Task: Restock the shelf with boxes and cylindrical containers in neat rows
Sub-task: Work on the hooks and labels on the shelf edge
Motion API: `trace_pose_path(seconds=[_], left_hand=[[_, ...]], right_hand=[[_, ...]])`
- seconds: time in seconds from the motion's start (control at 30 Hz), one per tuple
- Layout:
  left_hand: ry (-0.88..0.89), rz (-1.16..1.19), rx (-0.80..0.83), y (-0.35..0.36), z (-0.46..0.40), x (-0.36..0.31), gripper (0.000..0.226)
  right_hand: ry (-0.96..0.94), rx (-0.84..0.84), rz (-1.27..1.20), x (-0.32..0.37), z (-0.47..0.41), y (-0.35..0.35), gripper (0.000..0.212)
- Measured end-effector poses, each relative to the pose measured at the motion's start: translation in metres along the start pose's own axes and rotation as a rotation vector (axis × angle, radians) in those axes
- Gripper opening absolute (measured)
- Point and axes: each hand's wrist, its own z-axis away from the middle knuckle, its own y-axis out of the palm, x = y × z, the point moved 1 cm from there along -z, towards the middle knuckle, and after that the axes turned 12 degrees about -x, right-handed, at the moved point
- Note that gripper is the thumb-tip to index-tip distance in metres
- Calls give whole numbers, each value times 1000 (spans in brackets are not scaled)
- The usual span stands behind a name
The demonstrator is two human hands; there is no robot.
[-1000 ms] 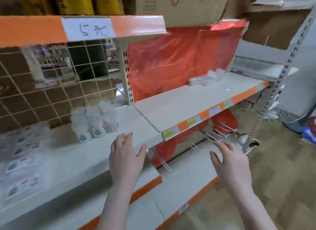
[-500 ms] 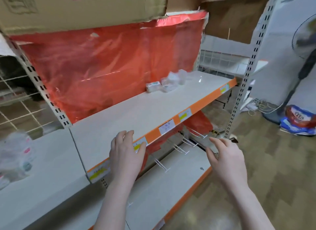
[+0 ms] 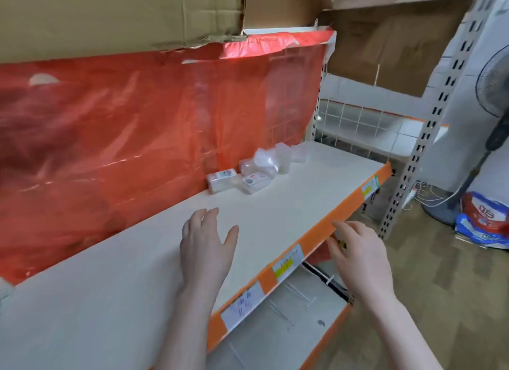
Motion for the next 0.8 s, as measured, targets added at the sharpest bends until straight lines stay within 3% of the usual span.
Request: trace_pose_path(seconds=[0.27, 0.8], left_hand=[[-20, -47, 25, 46, -55, -3, 52], [-41, -179, 41, 171, -116, -61, 64]], right_hand=[[20, 145, -48, -2, -58, 73, 31], [-167, 256, -269, -61, -182, 180, 34]])
